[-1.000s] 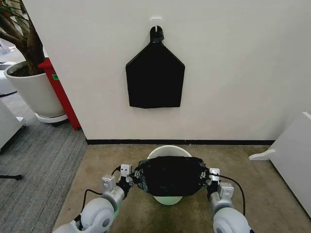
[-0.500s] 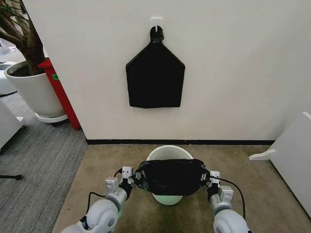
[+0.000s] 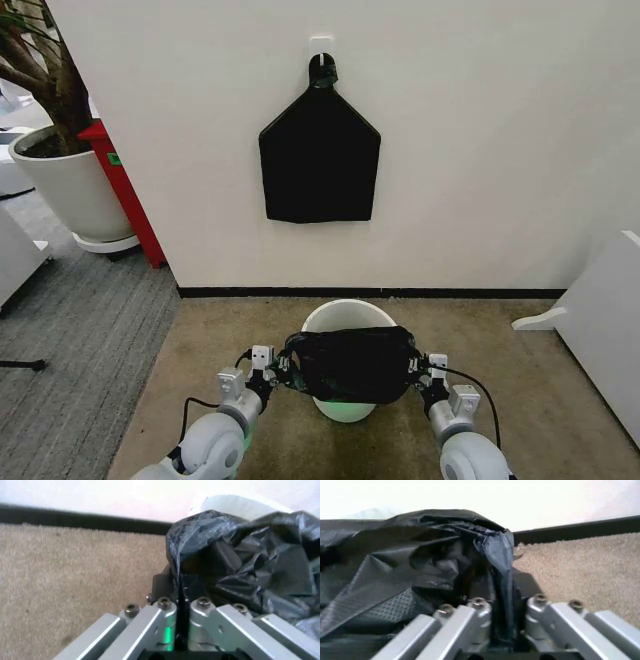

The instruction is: Place the garbage bag over the trash bin.

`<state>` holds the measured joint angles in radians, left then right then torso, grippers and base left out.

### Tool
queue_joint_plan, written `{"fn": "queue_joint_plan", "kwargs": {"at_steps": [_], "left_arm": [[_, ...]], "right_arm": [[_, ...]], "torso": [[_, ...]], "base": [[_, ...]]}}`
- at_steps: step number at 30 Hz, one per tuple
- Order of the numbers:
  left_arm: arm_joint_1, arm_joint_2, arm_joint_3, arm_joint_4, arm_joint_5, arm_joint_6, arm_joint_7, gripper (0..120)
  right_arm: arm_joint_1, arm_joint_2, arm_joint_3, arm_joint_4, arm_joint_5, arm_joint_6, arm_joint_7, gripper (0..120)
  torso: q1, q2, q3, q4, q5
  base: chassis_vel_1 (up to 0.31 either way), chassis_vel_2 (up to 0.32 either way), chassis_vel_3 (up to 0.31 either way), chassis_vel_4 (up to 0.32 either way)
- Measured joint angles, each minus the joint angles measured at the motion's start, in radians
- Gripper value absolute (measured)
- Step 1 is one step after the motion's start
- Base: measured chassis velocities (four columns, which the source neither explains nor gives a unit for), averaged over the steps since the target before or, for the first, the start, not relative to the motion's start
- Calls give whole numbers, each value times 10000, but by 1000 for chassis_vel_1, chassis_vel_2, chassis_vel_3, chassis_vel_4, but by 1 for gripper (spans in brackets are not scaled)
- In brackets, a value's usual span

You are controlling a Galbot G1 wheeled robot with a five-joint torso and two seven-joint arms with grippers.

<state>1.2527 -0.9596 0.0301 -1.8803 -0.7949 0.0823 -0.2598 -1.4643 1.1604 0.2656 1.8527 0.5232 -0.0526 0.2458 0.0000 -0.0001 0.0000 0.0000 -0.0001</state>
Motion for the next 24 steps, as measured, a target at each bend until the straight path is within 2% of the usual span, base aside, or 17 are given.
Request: {"fn": "queue_joint_plan", "kwargs": {"at_steps": [7,9,10,13,15,16,17,19,21,24], "left_arm": [[336,345,-236,-415,91,-137,-58,28],[577,474,-528,-624,-7,-93,-19,38],[577,474,-528,-624,-7,-93,-19,38],[761,547,-763,-777,-56,-43,61,50],[924,616,-935,-922,-84,-8,171,60],[924,616,-935,-922,-84,-8,171,60],[976,641,-983,-962,-100,3,213,65],[1030,674,-1038,-1015,-126,26,262,70],[1043,692,-1085,-1055,-228,80,294,82],[1012,685,-1083,-1070,-275,122,293,90]], "right_arm": [[-174,-136,21,423,32,-45,331,32],[-243,-196,35,640,103,-83,454,44],[-243,-196,35,640,103,-83,454,44],[-299,-246,35,832,189,-134,536,54],[-364,-285,56,964,248,-152,582,67],[-364,-285,56,964,248,-152,582,67],[-389,-299,71,1000,301,-158,592,70],[-423,-321,139,1042,480,-192,595,77],[-409,-336,348,1014,1069,-324,561,88],[-368,-360,496,940,1491,-436,472,94]], "torso": [[0,0,0,0,2],[0,0,0,0,0],[0,0,0,0,0],[0,0,0,1,1],[0,0,0,1,1],[0,0,0,1,1],[0,0,0,1,2],[0,0,0,1,1],[0,0,0,1,2],[0,0,0,1,1]], "base": [[0,0,0,0],[0,0,0,0],[0,0,0,0],[0,0,0,0],[0,0,0,0],[0,0,0,0],[0,0,0,0],[0,0,0,0],[0,0,0,0],[0,0,0,0]]}}
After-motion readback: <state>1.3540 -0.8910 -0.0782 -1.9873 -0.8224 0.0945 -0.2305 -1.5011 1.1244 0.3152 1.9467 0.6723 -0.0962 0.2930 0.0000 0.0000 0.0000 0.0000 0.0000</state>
